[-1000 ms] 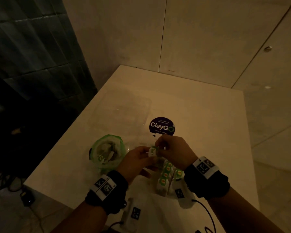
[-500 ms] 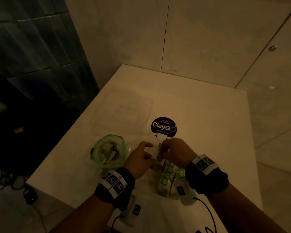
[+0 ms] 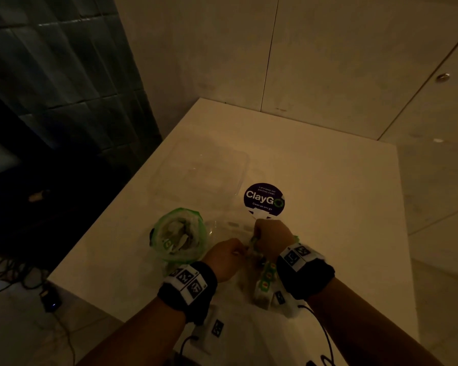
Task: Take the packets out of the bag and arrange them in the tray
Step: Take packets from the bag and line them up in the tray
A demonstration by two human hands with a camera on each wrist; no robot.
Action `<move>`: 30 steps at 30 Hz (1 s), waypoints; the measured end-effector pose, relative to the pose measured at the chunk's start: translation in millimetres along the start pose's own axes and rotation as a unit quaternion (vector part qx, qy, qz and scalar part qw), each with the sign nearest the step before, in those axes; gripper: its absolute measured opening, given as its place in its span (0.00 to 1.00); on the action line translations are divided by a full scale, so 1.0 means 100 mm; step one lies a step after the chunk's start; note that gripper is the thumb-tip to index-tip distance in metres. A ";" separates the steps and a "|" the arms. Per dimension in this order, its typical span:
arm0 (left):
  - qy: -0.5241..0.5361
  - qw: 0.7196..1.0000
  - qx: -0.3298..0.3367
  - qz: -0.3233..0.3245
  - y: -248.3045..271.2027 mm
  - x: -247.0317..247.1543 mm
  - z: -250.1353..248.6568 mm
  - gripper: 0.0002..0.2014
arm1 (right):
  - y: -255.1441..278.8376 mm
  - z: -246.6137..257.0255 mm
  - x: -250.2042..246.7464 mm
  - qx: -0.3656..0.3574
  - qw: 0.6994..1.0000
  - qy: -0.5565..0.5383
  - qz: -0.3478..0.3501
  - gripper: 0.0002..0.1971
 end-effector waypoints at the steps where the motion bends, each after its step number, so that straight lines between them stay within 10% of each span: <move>1: -0.006 1.000 -0.001 0.012 0.01 0.00 0.00 0.07 | 0.00 0.00 0.01 0.001 1.000 0.001 -0.004 0.06; 9: 0.009 0.999 -0.031 0.042 -0.01 0.06 0.05 0.12 | 0.03 0.02 -0.01 -0.014 0.999 -0.019 -0.040 0.12; 16: -0.028 0.999 -0.024 0.030 -0.04 0.03 0.08 0.11 | 0.12 -0.24 -0.46 0.078 0.964 -0.132 -0.216 0.03; 30: -0.103 0.987 0.089 0.086 0.02 0.08 -0.08 0.17 | 0.36 -0.42 -0.25 0.139 0.968 -0.157 -0.135 0.08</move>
Point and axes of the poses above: each hand's wrist, its own y-axis away from the middle knuckle, its own x-axis out of the palm, z = x × y, the point moved 4 cm from there along -y, towards the middle knuckle, and after that the axes turned 15 degrees about -z, right-handed, at the moved point
